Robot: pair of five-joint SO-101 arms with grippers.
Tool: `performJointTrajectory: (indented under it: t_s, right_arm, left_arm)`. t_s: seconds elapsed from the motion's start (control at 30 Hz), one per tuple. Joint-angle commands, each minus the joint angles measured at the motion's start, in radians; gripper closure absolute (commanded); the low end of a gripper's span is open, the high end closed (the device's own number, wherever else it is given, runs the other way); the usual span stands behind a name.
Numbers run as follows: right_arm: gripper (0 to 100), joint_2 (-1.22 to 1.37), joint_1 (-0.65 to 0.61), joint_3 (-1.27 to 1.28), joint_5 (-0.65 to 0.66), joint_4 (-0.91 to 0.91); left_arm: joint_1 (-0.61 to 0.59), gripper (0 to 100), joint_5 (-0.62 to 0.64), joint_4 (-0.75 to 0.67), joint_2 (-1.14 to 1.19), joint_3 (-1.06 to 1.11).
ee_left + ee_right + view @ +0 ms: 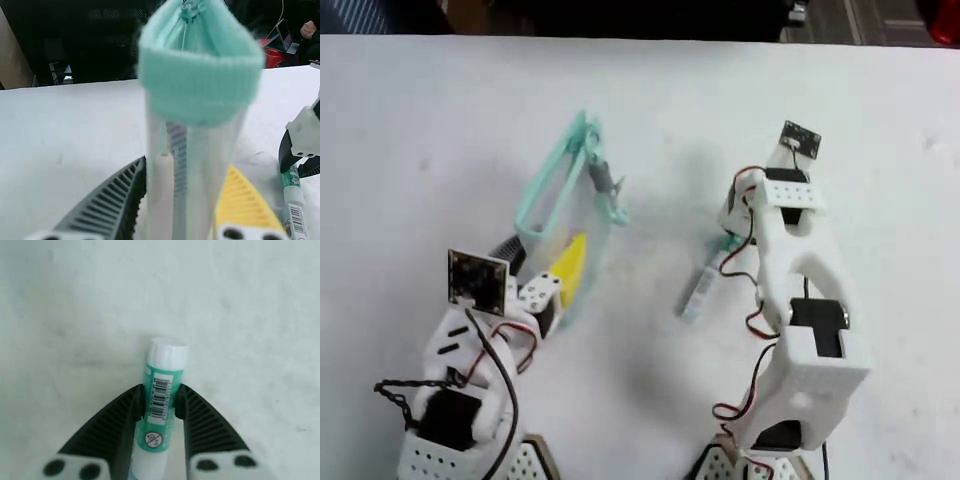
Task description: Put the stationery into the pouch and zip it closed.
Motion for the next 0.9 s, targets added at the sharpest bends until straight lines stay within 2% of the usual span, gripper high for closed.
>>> performJointTrajectory:
  t_s: [0.0,0.13,0.23,0.37,0.47,0.63,0.87]
  right_arm:
    - [98.1,-0.012,0.004,-0.023,0.064,0.016]
    - [98.1,-0.113,0.004,-0.023,0.074,0.065]
    - [98.1,-0.251,0.004,-0.018,0.075,0.091]
    - [98.1,-0.450,-0.005,-0.017,0.077,0.101]
    - [98.1,-0.575,-0.033,-0.017,0.080,0.104]
    - [98.1,-0.736,-0.101,-0.015,0.167,0.148]
    - [98.1,-0.990,-0.171,-0.023,0.180,0.160]
  left_arm:
    - [-0.008,77,0.008,0.008,-0.010,-0.012]
    - [-0.010,77,0.018,0.028,-0.010,-0.018]
    - [-0.010,77,0.074,0.068,-0.010,-0.046]
    - [-0.010,77,0.078,0.078,-0.010,-0.052]
    - [-0.010,77,0.078,0.077,-0.010,-0.052]
    - [-0.008,77,0.078,0.077,-0.010,-0.052]
    - [-0.008,77,0.078,0.077,-0.010,-0.051]
